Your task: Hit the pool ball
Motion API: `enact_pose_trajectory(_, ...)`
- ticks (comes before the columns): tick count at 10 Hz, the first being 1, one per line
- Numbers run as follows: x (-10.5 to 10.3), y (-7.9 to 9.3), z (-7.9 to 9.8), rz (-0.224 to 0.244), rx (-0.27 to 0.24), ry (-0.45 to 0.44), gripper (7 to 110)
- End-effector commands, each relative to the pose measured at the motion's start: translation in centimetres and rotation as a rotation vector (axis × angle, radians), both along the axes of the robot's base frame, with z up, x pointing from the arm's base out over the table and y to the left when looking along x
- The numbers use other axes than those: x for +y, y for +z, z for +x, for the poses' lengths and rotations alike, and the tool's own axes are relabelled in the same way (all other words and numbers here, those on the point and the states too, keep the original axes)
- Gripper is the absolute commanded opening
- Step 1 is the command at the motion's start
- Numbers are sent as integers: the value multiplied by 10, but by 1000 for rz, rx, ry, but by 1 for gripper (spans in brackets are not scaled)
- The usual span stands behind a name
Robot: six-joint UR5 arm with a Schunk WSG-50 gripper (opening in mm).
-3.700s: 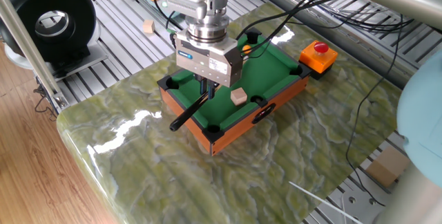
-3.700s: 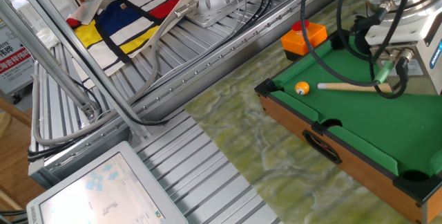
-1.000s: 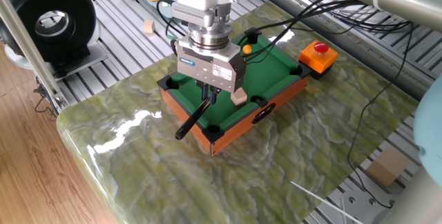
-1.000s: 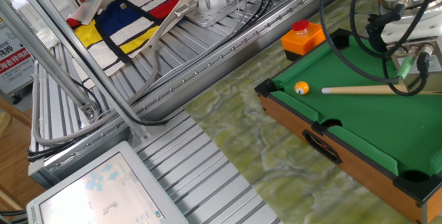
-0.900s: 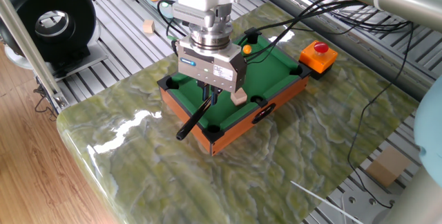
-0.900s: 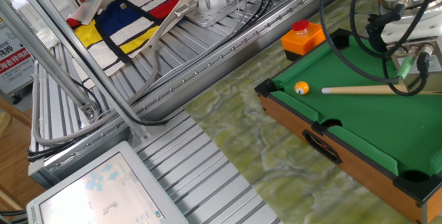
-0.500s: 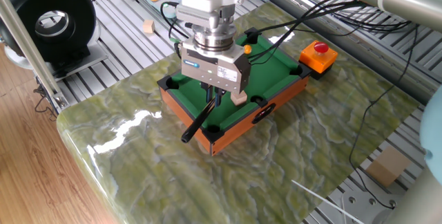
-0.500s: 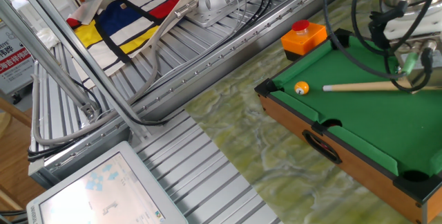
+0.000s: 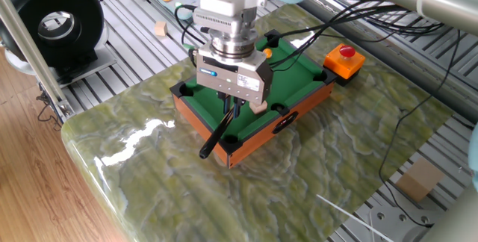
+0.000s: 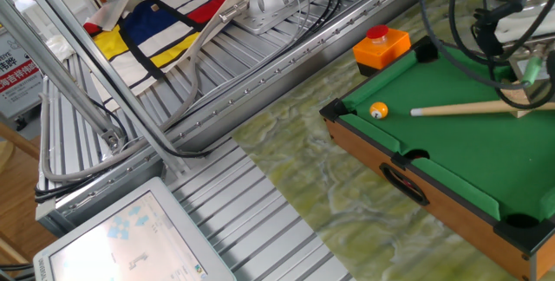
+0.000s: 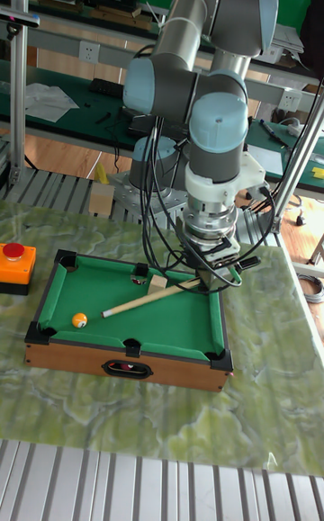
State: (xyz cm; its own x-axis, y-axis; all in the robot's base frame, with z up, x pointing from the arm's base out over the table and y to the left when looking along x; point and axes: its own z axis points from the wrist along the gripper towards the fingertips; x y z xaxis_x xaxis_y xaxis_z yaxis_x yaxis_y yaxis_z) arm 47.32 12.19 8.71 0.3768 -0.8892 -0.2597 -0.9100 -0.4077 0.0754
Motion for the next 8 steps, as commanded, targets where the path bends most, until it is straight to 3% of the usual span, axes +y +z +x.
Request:
enact_pose_trajectory(1,2,1,-2,4,-17,10,7)
enact_pose_trajectory(4,-19,5,-8,-54,-19,35,7)
enact_pose_trajectory(8,-10,7,-4,-23,-34,44,7)
